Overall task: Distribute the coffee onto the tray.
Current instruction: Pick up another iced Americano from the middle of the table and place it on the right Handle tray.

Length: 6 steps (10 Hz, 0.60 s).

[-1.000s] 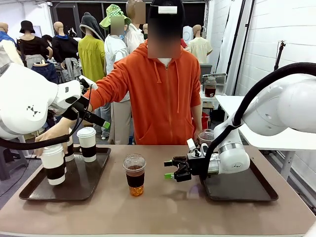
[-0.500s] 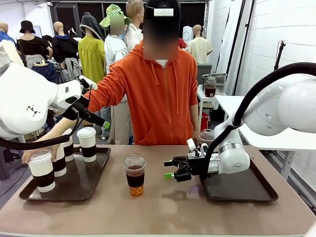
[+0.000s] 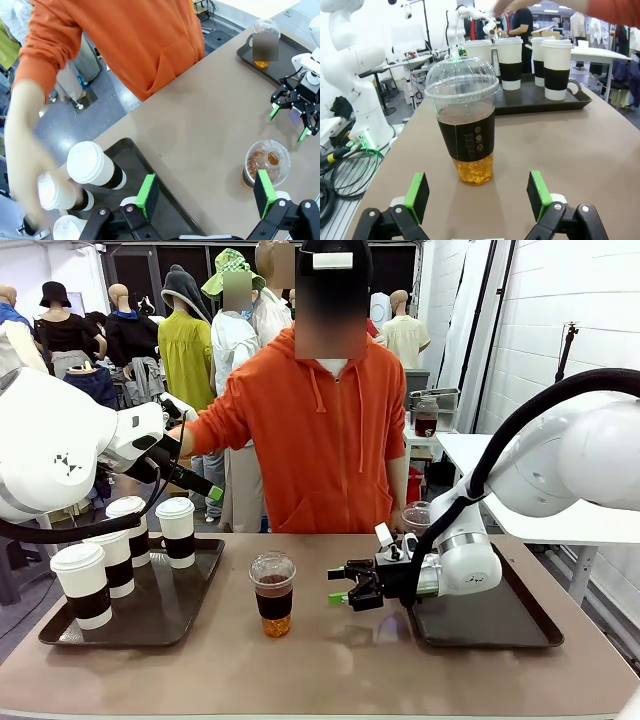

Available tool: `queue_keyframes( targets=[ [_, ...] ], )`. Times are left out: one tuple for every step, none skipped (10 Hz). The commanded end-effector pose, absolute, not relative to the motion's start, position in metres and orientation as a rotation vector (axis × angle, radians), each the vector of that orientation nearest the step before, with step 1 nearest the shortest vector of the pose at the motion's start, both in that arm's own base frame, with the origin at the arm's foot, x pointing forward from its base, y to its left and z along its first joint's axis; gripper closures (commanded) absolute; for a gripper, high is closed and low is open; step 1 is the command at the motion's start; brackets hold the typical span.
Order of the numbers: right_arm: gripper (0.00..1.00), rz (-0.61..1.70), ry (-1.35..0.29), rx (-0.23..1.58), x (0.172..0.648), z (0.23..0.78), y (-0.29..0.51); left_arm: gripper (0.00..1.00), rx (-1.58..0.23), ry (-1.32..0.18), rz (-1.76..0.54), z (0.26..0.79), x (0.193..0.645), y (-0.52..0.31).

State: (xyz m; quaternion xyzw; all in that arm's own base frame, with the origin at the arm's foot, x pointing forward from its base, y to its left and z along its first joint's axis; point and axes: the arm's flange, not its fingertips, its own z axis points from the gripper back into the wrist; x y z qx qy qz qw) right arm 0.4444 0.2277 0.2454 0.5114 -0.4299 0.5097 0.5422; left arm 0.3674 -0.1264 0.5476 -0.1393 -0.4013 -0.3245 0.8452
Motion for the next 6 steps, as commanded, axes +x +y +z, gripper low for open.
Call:
queue_keyframes(
  targets=[
    [0.00,1.193,-1.063,1.235,0.443,0.239,0.251,0.00,-0.299,-0.847,-0.681,0.548,0.368,-0.125],
    [0.00,1.195,-1.073,1.243,0.442,0.238,0.259,0.00,-0.299,-0.847,-0.681,0.548,0.368,-0.125],
    [0.00,1.196,-1.075,1.242,0.443,0.239,0.268,0.00,-0.299,-0.847,-0.681,0.548,0.368,-0.125],
    [0.00,1.209,-1.072,1.239,0.443,0.238,0.278,0.00,-0.299,-0.847,-0.681,0.548,0.368,-0.125],
    [0.00,1.219,-1.057,1.237,0.443,0.237,0.289,0.00,-0.299,-0.847,-0.681,0.548,0.368,-0.125],
    [0.00,1.225,-1.047,1.240,0.443,0.237,0.295,0.00,-0.299,-0.847,-0.681,0.548,0.368,-0.125]
  ],
)
